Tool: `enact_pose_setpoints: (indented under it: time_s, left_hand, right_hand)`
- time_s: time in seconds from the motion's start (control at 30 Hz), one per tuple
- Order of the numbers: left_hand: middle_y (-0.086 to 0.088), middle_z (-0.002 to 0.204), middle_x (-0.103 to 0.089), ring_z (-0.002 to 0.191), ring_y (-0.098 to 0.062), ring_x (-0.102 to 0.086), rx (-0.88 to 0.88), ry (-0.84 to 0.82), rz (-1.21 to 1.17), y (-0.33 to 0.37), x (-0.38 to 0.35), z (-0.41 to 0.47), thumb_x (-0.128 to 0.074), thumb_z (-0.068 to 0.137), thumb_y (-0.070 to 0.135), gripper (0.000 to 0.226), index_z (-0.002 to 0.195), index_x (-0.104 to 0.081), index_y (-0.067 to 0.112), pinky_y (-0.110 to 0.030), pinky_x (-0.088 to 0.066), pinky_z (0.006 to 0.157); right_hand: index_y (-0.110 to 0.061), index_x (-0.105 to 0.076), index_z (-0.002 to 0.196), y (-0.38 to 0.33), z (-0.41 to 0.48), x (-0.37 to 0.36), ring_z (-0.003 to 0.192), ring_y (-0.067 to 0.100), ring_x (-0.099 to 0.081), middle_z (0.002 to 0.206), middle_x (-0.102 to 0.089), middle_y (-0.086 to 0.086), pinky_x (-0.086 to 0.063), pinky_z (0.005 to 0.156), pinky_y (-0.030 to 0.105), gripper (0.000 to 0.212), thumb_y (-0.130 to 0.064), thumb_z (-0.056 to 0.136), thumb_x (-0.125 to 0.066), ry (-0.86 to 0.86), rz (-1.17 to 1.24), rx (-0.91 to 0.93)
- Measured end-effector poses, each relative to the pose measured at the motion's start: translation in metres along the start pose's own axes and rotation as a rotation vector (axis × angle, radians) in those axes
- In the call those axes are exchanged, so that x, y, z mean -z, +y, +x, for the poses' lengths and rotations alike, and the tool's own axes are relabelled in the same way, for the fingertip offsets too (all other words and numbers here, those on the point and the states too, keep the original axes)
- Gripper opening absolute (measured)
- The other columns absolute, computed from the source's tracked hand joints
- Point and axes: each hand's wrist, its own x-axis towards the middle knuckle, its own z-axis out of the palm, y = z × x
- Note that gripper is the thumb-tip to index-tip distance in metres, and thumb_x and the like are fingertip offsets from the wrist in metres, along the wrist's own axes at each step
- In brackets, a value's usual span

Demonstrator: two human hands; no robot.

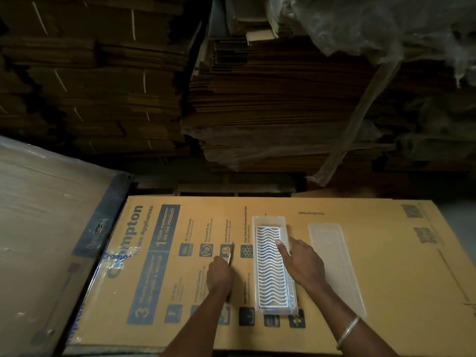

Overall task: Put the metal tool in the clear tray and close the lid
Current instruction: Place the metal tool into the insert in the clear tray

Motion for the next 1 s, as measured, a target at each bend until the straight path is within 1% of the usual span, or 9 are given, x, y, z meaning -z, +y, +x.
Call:
enact_pose_setpoints:
  time_s: [0.07,0.17,0.27,0.37,0.43,0.53,0.73,0.87,1.0]
  left_hand:
    - [-0.016,0.116,-0.068,0.106,-0.032,-0.068,-0.033,0.009,0.031,-0.003,-0.003,-0.001,-0.048,0.097,0.011,0.021,0.113,-0.06,0.005,-0.04,-0.056,0.087]
    - [-0.015,0.11,-0.07,0.097,-0.032,-0.069,-0.066,0.006,-0.008,-0.007,-0.001,0.002,-0.055,0.096,0.015,0.02,0.115,-0.06,0.008,-0.039,-0.055,0.078]
    - [-0.016,0.091,-0.072,0.068,-0.027,-0.061,-0.096,-0.011,-0.176,-0.008,0.008,0.0,-0.056,0.097,0.017,0.023,0.119,-0.055,0.014,-0.033,-0.043,0.057]
    - [-0.004,0.074,-0.067,0.059,-0.019,-0.058,-0.115,-0.093,-0.526,0.002,0.026,-0.013,-0.053,0.103,0.02,0.022,0.125,-0.053,0.017,-0.028,-0.043,0.052]
    - [-0.008,0.077,-0.064,0.06,-0.022,-0.058,-0.116,-0.21,-0.858,0.011,0.039,-0.021,-0.048,0.106,0.022,0.028,0.133,-0.051,0.016,-0.032,-0.047,0.054]
    - [-0.009,0.083,-0.057,0.063,-0.019,-0.051,-0.158,-0.265,-1.06,0.023,0.055,-0.029,-0.046,0.107,0.028,0.04,0.146,-0.044,0.024,-0.033,-0.045,0.058]
    - [-0.009,0.089,-0.056,0.067,-0.016,-0.046,-0.214,-0.236,-1.17,0.043,0.076,-0.042,-0.05,0.105,0.017,0.051,0.154,-0.039,0.021,-0.032,-0.046,0.066]
    - [-0.013,0.108,-0.063,0.072,-0.017,-0.052,-0.232,-0.249,-1.243,0.049,0.083,-0.048,-0.052,0.103,0.009,0.055,0.153,-0.04,0.026,-0.033,-0.049,0.075]
    - [-0.014,0.131,-0.064,0.078,-0.019,-0.053,-0.234,-0.298,-1.252,0.049,0.087,-0.05,-0.05,0.101,-0.002,0.063,0.155,-0.037,0.028,-0.034,-0.048,0.082]
  right_hand:
    - [-0.02,-0.056,0.142,0.001,-0.002,0.002,0.117,0.021,-0.064,0.13,-0.068,0.002,-0.055,0.092,0.04,0.092,-0.081,0.09,-0.013,0.016,0.0,0.007]
    - [-0.019,-0.058,0.138,-0.001,-0.004,0.006,0.11,0.021,-0.066,0.121,-0.07,0.002,-0.053,0.086,0.037,0.077,-0.073,0.096,-0.023,0.025,-0.001,0.023]
    - [-0.02,-0.06,0.137,-0.003,-0.005,0.01,0.107,0.021,-0.066,0.118,-0.071,0.002,-0.051,0.082,0.035,0.068,-0.067,0.1,-0.029,0.028,0.011,0.025]
    - [-0.02,-0.061,0.137,-0.003,-0.006,0.011,0.107,0.021,-0.066,0.117,-0.071,0.002,-0.051,0.082,0.035,0.066,-0.066,0.1,-0.03,0.04,0.033,0.034]
    - [-0.019,-0.06,0.138,-0.004,-0.007,0.013,0.109,0.022,-0.066,0.119,-0.071,0.002,-0.052,0.085,0.036,0.068,-0.066,0.1,-0.03,0.039,0.041,0.039]
    - [-0.019,-0.058,0.14,-0.006,-0.008,0.014,0.11,0.021,-0.066,0.122,-0.07,0.001,-0.051,0.086,0.037,0.068,-0.066,0.1,-0.031,0.044,0.05,0.044]
    - [-0.022,-0.057,0.142,-0.007,-0.006,0.008,0.117,0.02,-0.065,0.133,-0.068,0.0,-0.054,0.093,0.042,0.079,-0.076,0.095,-0.022,0.079,0.049,0.018]
    - [-0.029,-0.064,0.134,-0.007,-0.002,0.005,0.105,0.016,-0.068,0.122,-0.072,-0.004,-0.058,0.087,0.043,0.09,-0.083,0.09,-0.006,0.111,0.106,0.02]
    - [-0.03,-0.068,0.127,-0.011,0.0,0.008,0.098,0.015,-0.068,0.113,-0.073,-0.005,-0.058,0.082,0.041,0.089,-0.08,0.092,-0.004,0.15,0.131,0.039]
